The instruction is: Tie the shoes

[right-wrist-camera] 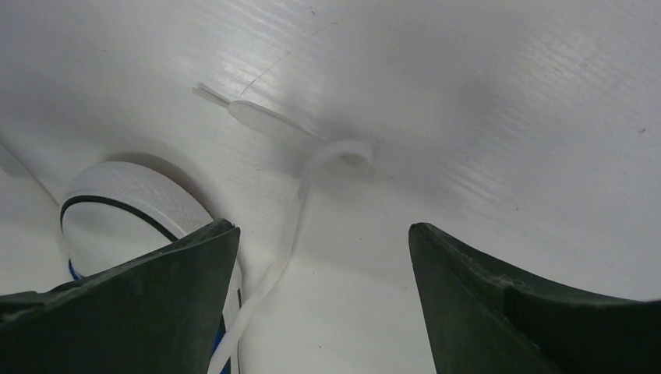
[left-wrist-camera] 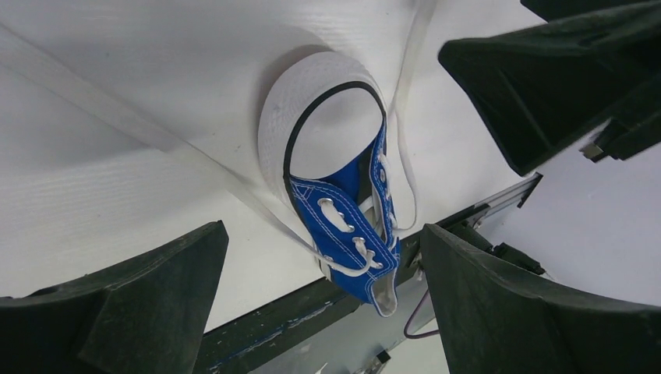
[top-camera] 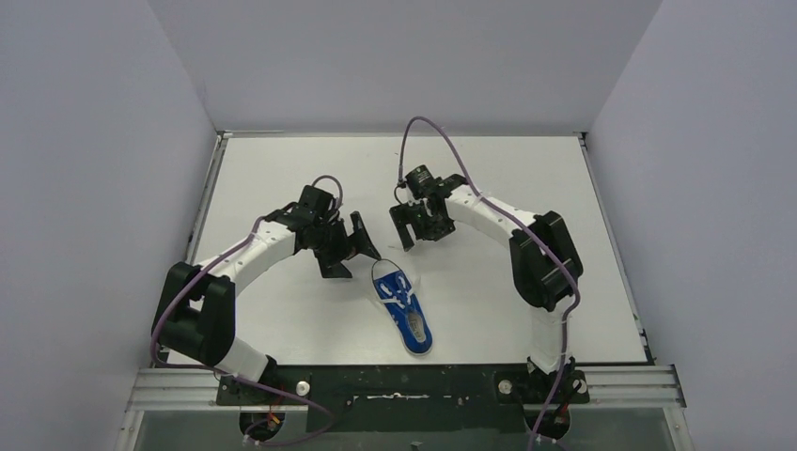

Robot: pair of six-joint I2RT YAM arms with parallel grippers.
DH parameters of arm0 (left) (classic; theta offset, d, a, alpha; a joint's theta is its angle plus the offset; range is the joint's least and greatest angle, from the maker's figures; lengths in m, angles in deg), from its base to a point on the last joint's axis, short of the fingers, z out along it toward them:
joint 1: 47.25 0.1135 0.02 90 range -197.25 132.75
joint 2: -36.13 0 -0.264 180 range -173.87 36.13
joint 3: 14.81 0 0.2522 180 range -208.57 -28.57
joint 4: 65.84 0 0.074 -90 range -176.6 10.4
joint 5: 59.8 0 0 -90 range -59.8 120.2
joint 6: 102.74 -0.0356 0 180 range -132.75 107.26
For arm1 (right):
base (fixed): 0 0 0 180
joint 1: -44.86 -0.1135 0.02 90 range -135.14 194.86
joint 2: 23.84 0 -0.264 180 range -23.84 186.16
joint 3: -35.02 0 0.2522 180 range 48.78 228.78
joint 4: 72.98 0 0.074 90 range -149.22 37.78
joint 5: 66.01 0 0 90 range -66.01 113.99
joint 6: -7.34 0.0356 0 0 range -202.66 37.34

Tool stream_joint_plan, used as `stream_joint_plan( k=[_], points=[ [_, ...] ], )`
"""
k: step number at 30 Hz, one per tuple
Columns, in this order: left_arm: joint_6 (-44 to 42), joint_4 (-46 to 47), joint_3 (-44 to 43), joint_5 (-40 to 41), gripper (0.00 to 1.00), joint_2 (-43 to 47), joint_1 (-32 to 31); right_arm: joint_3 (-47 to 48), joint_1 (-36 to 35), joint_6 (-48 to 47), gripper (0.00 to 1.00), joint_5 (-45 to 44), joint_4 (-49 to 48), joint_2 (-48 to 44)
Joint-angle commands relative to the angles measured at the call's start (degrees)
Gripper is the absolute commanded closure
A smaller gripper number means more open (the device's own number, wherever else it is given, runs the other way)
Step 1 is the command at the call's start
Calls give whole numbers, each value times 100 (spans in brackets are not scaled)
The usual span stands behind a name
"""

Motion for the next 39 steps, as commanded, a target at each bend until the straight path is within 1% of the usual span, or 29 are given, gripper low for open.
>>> stream_joint_plan(
  k=[1, 4, 6, 7, 9, 11, 13, 14, 15, 17, 19, 22, 27, 29, 31, 33, 35, 37, 39],
  points=[
    [-119, 309, 31, -491, 6, -63, -64, 318, -87, 29, 18, -642, -69, 298],
    [-120, 337, -51, -629, 6, -222, -121, 461, -197, -50, 20, -798, -142, 583],
    [-86, 323, -114, -677, 6, -363, -162, 580, -202, -27, 26, -805, -129, 744],
    [-60, 331, -123, -695, 6, -413, -185, 607, -204, -34, 30, -949, -136, 784],
    [41, 420, -112, -737, 6, -511, -225, 552, -208, -59, 42, -987, -210, 790],
    [151, 582, -70, -836, 6, -604, -237, 411, -183, -44, 57, -1014, -296, 735],
    [203, 704, -51, -931, 7, -737, -261, 161, -120, 32, 77, -994, -435, 522],
    [200, 743, -75, -981, 7, -822, -268, -73, -44, 93, 86, -975, -538, 362],
    [192, 799, -103, -1031, 6, -923, -272, -267, 16, 139, 92, -952, -697, 156],
    [196, 888, -205, -1150, 7, -1167, -285, -684, 146, 162, 100, -700, -994, -269],
    [222, 1019, -346, -1254, 11, -1432, -333, -1043, 314, 255, 100, -376, -1200, -637],
    [252, 1114, -680, -1339, 12, -1785, -477, -1485, 651, 511, 100, 150, -1430, -1067],
    [251, 1161, -1337, -1457, 14, -2315, -723, -2023, 1042, 617, 100, 436, -1563, -1582],
    [52, 887, -1715, -1413, 15, -2462, -800, -2138, 1109, 595, 100, 480, -1539, -1699],
    [-271, 346, -1901, -1133, 15, -2421, -818, -2207, 1133, 586, 100, 483, -1501, -1813],
    [-802, -24, -1876, -822, 12, -2158, -794, -2210, 1158, 588, 100, 498, -1432, -1921],
    [-1562, -462, -1821, -487, 10, -1849, -770, -2191, 1161, 561, 100, 550, -1337, -2015],
    [-2321, -842, -1727, -216, 10, -1601, -757, -2171, 1163, 502, 100, 645, -1257, -2114],
    [-2984, -890, -1480, 52, 10, -1269, -807, -2178, 1169, 460, 100, 715, -1186, -2241]
  ],
)
